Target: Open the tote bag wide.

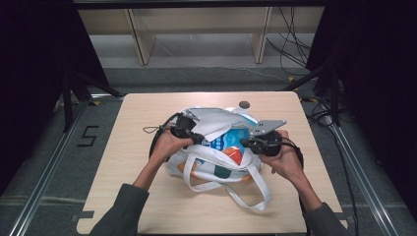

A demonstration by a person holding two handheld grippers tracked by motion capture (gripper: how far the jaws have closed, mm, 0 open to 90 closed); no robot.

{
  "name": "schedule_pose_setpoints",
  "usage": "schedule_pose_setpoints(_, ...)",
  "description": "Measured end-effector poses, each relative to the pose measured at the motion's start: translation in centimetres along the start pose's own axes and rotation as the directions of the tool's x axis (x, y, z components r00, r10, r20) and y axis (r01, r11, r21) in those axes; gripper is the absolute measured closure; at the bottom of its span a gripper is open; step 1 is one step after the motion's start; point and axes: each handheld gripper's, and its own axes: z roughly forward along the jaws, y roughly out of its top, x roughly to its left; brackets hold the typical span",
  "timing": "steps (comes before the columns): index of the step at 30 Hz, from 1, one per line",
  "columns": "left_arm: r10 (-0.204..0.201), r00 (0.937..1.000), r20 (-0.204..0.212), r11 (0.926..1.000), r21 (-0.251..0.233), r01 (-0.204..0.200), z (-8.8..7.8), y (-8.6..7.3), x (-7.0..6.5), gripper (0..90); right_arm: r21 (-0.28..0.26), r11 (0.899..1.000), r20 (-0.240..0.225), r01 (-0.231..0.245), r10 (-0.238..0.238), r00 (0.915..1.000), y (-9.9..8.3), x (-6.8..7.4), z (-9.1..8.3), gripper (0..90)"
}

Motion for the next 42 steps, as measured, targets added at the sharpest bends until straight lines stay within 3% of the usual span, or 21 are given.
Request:
schedule_pose_setpoints(2, 0.023, 0.9994, 0.025, 0.9997, 0.002, -0.023, -0.3, -1.0, -1.0, 85.5, 0.050, 0.999, 0.008, -0.022, 0.022, 0.9997, -0.2, -0.6, 0.7, 90.0)
schedule_pose_setpoints(6, 0.045, 0.9958, 0.080, 0.9990, -0.006, -0.045, -1.1, -3.6, -2.2, 88.6, 0.185, 0.983, 0.145, -0.013, -0.014, 0.9894, -1.3, -1.3, 1.6, 90.0)
schedule_pose_setpoints(7, 0.051, 0.9949, 0.087, 0.9987, -0.001, -0.051, -0.9, -4.1, -2.3, 88.7, 0.198, 0.979, 0.149, -0.045, 0.015, 0.9886, -1.6, -1.7, 1.9, 90.0)
schedule_pose_setpoints(12, 0.076, 0.9955, 0.057, 0.9971, -0.016, -0.075, -1.2, -4.1, -2.4, 86.4, 0.217, 0.972, 0.128, -0.090, 0.063, 0.9897, -2.4, -2.5, 3.3, 90.0)
schedule_pose_setpoints(14, 0.080, 0.9959, 0.041, 0.9961, -0.040, -0.079, -1.9, -3.8, -2.3, 81.8, 0.179, 0.981, 0.131, -0.078, 0.055, 0.9899, -2.2, -2.5, 3.0, 90.0)
schedule_pose_setpoints(18, -0.020, 0.9998, 0.004, 0.9876, -0.156, 0.021, -3.3, -3.2, -0.7, 81.6, 0.110, 0.992, 0.122, -0.057, 0.043, 0.9915, -1.4, -2.2, 1.2, 90.0)
schedule_pose_setpoints(21, -0.044, 0.9989, -0.018, 0.9854, -0.165, 0.040, -3.6, -2.8, 0.5, 82.6, 0.062, 0.995, 0.101, -0.077, 0.071, 0.9924, -1.0, -2.1, 0.6, 90.0)
schedule_pose_setpoints(24, -0.143, 0.9863, -0.081, 0.9732, -0.193, 0.126, -3.3, -2.6, 3.3, 82.4, 0.000, 0.997, 0.063, -0.071, 0.071, 0.9954, -0.4, -1.3, -0.2, 90.0)
schedule_pose_setpoints(25, -0.143, 0.9863, -0.081, 0.9732, -0.193, 0.126, -3.3, -2.6, 3.3, 82.0, 0.000, 0.997, 0.063, -0.071, 0.071, 0.9954, -0.4, -1.3, -0.2, 90.0)
schedule_pose_setpoints(26, -0.200, 0.9755, -0.092, 0.9606, -0.215, 0.177, -3.3, -2.8, 4.5, 81.8, -0.015, 0.998, 0.037, -0.065, 0.065, 0.9972, -0.5, -0.9, -0.4, 90.0)
schedule_pose_setpoints(28, -0.267, 0.9625, -0.048, 0.9319, -0.267, 0.245, -3.5, -3.3, 5.4, 81.1, -0.007, 0.998, 0.030, -0.069, 0.069, 0.9972, -0.9, -1.0, -0.5, 89.6)
schedule_pose_setpoints(29, -0.275, 0.9609, -0.030, 0.9229, -0.288, 0.255, -3.7, -3.4, 5.6, 81.1, -0.016, 0.998, 0.059, -0.068, 0.069, 0.9959, -1.1, -1.2, -0.6, 89.5)
schedule_pose_setpoints(31, -0.258, 0.9657, -0.027, 0.9216, -0.307, 0.238, -4.3, -3.6, 5.4, 81.1, -0.033, 0.998, 0.113, -0.059, 0.062, 0.9917, -1.6, -2.1, -0.7, 89.8)
schedule_pose_setpoints(32, -0.269, 0.9630, -0.023, 0.9127, -0.326, 0.247, -4.5, -3.7, 5.2, 81.0, -0.052, 0.995, 0.130, -0.082, 0.089, 0.9875, -1.8, -2.6, -0.8, 90.0)
schedule_pose_setpoints(33, -0.250, 0.9674, -0.041, 0.9201, -0.321, 0.224, -4.9, -3.9, 5.4, 81.0, -0.052, 0.995, 0.145, -0.087, 0.094, 0.9849, -2.0, -3.2, -0.9, 90.0)
schedule_pose_setpoints(34, -0.250, 0.9674, -0.041, 0.9201, -0.321, 0.224, -4.9, -3.9, 5.4, 81.6, -0.048, 0.993, 0.184, -0.107, 0.114, 0.9763, -2.2, -4.1, -0.9, 90.0)
schedule_pose_setpoints(35, -0.246, 0.9674, -0.059, 0.9296, -0.297, 0.218, -4.9, -4.4, 5.9, 82.4, -0.047, 0.992, 0.206, -0.115, 0.122, 0.9709, -2.5, -4.9, -0.7, 90.0)
schedule_pose_setpoints(37, -0.275, 0.9578, -0.084, 0.9316, -0.270, 0.244, -4.2, -5.1, 6.6, 84.5, -0.040, 0.986, 0.196, -0.163, 0.168, 0.9662, -3.3, -5.7, -0.1, 90.0)
schedule_pose_setpoints(40, -0.313, 0.9486, -0.050, 0.9205, -0.262, 0.289, -3.0, -6.1, 7.1, 86.0, 0.012, 0.984, 0.192, -0.178, 0.173, 0.9660, -4.5, -6.2, 1.2, 90.0)
schedule_pose_setpoints(41, -0.305, 0.9511, -0.048, 0.9238, -0.258, 0.283, -2.9, -6.3, 7.1, 86.0, 0.023, 0.983, 0.189, -0.185, 0.177, 0.9659, -4.8, -6.2, 1.6, 90.0)
schedule_pose_setpoints(42, -0.311, 0.9498, -0.036, 0.9180, -0.271, 0.290, -2.9, -6.3, 7.0, 85.4, 0.033, 0.983, 0.182, -0.179, 0.170, 0.9684, -4.9, -6.2, 1.7, 90.0)
